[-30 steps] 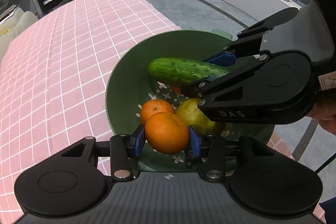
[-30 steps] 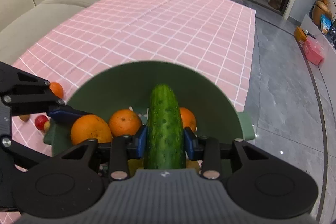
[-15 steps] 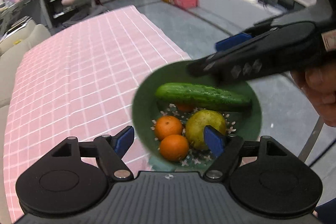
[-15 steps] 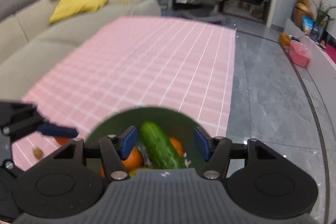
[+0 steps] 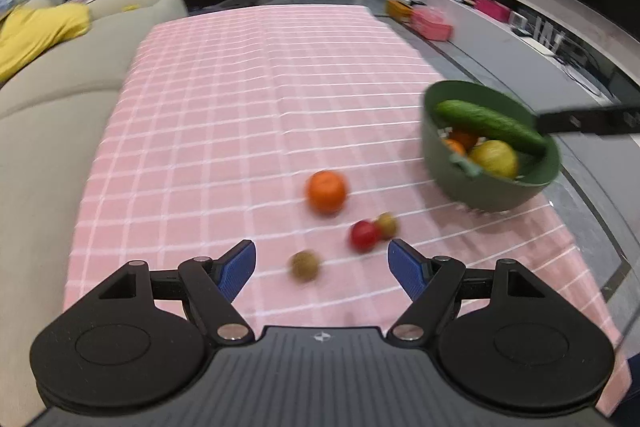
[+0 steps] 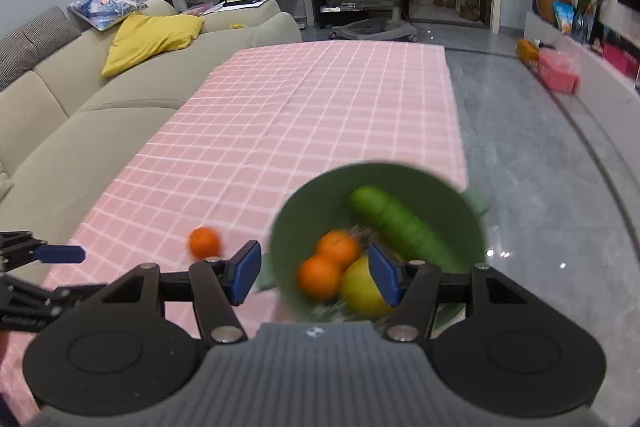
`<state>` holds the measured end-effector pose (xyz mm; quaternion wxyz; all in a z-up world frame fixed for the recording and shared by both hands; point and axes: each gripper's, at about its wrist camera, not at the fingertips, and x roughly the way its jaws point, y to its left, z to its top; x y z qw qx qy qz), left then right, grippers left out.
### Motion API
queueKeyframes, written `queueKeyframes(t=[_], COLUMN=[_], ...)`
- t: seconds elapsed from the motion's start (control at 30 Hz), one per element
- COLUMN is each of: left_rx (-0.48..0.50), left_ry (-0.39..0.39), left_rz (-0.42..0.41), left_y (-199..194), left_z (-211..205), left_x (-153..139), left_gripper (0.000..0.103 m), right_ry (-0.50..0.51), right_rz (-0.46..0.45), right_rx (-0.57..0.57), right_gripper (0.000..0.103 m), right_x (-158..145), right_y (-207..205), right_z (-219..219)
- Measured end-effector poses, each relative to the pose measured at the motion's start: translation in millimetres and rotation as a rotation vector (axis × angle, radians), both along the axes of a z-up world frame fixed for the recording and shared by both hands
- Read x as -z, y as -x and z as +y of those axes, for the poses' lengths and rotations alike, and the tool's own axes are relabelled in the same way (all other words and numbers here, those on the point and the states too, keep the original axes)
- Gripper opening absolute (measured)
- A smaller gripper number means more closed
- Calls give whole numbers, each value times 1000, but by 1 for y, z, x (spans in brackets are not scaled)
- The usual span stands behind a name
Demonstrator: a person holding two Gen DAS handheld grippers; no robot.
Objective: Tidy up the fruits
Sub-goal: 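Move both tools back toward the remaining fruit on the cloth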
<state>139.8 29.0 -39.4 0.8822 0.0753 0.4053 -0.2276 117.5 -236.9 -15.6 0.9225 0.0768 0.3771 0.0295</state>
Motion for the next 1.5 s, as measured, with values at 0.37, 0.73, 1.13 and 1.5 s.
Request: queueKeyframes(t=[0.37, 0.73, 1.13, 1.5], left_rx=[-72, -72, -30, -4], left_ry=[39, 1, -48, -36], left_rz=[31, 52, 59, 67], left_y=[-12, -14, -14, -13], left_z=[13, 16, 11, 10], left_x=[21, 41, 50, 49], left_gripper=[88, 88, 88, 88], right_ry=[47, 55, -14, -54], right_rz=[129, 143, 138, 146], right_rx=[-166, -194, -92, -32], right_gripper=[55, 54, 36, 19], right_x=[74, 82, 100, 115], right_y=[2, -16, -46, -63], right_z=[101, 113, 103, 101])
